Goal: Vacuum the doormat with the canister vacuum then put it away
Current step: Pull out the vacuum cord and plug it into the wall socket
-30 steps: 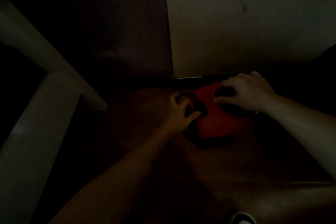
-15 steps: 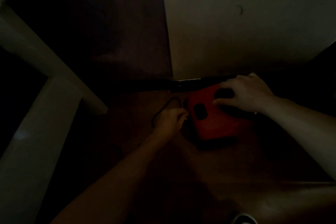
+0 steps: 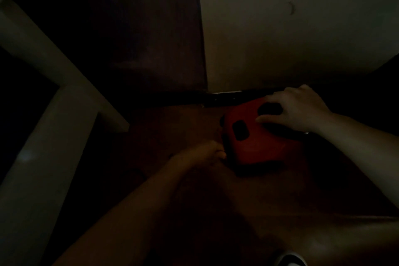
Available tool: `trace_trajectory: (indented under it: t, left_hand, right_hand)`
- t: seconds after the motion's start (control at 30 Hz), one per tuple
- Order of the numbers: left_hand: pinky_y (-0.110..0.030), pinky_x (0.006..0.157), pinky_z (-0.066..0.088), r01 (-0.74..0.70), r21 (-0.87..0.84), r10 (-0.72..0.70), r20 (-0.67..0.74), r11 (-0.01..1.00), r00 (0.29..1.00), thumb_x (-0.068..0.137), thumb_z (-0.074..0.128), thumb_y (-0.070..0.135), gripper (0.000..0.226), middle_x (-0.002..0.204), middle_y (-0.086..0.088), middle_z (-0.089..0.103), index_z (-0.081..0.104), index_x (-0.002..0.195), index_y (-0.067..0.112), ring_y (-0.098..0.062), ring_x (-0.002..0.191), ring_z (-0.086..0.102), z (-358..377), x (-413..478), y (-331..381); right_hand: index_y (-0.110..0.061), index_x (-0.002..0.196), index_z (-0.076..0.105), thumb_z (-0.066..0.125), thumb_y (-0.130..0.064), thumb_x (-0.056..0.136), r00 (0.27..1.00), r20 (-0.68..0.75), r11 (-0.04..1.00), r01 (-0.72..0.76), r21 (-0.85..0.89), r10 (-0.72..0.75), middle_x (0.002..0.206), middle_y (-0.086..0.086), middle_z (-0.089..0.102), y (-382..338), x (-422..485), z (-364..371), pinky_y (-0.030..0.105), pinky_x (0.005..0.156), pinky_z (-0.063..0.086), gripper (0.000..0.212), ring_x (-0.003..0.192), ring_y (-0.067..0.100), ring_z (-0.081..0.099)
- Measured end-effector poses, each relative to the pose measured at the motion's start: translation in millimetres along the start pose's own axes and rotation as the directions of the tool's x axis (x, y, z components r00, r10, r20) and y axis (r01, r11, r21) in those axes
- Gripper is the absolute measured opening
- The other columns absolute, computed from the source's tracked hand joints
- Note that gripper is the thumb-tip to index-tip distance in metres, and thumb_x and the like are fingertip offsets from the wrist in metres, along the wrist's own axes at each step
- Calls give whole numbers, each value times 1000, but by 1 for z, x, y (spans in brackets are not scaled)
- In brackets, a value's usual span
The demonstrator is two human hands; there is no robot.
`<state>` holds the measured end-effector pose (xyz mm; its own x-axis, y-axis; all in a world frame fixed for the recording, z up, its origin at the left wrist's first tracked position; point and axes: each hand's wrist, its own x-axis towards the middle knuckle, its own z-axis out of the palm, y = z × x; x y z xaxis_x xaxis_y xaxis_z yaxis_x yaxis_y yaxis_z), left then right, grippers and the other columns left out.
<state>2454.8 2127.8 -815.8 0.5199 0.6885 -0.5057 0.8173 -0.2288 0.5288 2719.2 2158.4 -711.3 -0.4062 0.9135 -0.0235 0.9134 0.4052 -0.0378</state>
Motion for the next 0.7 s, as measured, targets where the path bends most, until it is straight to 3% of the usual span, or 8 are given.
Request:
trace_trajectory:
  t: [0.1,0.23,0.3,0.37,0.43,0.5,0.57,0.7]
  left_hand:
    - [-22,60,52,13,-332,15,84,943,996,102,51,14,27,76,-4,63,59,76,15,-8,59,65,7,-2,-5]
    - [-24,49,56,188,-532,-60,249,825,967,103,48,11,24,77,-8,59,55,80,10,-8,54,68,23,1,-6]
    - [-32,62,60,250,-513,-121,271,821,955,103,48,11,19,86,-12,61,57,86,9,-15,68,70,33,5,-10]
    - [-43,97,50,303,-273,-246,225,913,943,104,47,17,22,125,-20,60,59,119,6,-31,110,63,42,9,-16]
    - [-32,108,31,374,-240,-390,-21,896,921,106,41,17,40,147,-18,44,41,144,3,-31,135,45,45,18,-22]
    - [-26,85,48,227,-551,-459,-329,803,825,105,40,10,25,118,-22,59,51,125,0,-24,105,65,33,25,-24]
    - [-15,48,44,-5,-713,-441,-439,701,783,103,43,3,16,77,-10,54,51,92,12,-15,58,57,10,28,-22]
    - [-13,56,44,-147,-654,-129,-354,742,926,95,51,-4,18,83,-3,57,54,95,13,0,62,56,-27,6,-11]
  right_hand:
    - [-38,121,63,43,-81,79,1000,15,1000,-13,-4,13,119,-6,69,-1,1,-1,38,90,37,63,112,22,58]
    - [-40,118,64,38,-82,75,1000,8,1000,-11,1,11,116,-7,70,-1,0,-2,37,87,36,65,110,22,59]
    - [-41,118,63,37,-83,75,1000,8,1000,-11,-4,11,116,-7,70,-1,1,-1,37,87,36,66,109,22,59]
    - [-41,118,63,36,-84,75,1000,1,1000,-10,-2,10,115,-8,70,0,1,0,37,88,37,67,109,21,60]
    - [-42,120,63,34,-85,74,1000,9,1000,-11,7,11,116,-9,70,0,0,0,37,90,38,69,109,20,60]
    - [-42,122,62,36,-85,75,1000,19,1000,-13,14,13,118,-10,69,0,1,1,37,90,37,69,111,20,59]
    - [-43,121,62,39,-83,78,1000,3,1000,-7,19,7,117,-9,69,2,2,2,37,88,36,63,111,20,59]
    - [-42,116,62,43,-81,80,1000,-2,1000,4,-2,-4,114,-7,69,2,2,3,37,86,35,57,108,22,59]
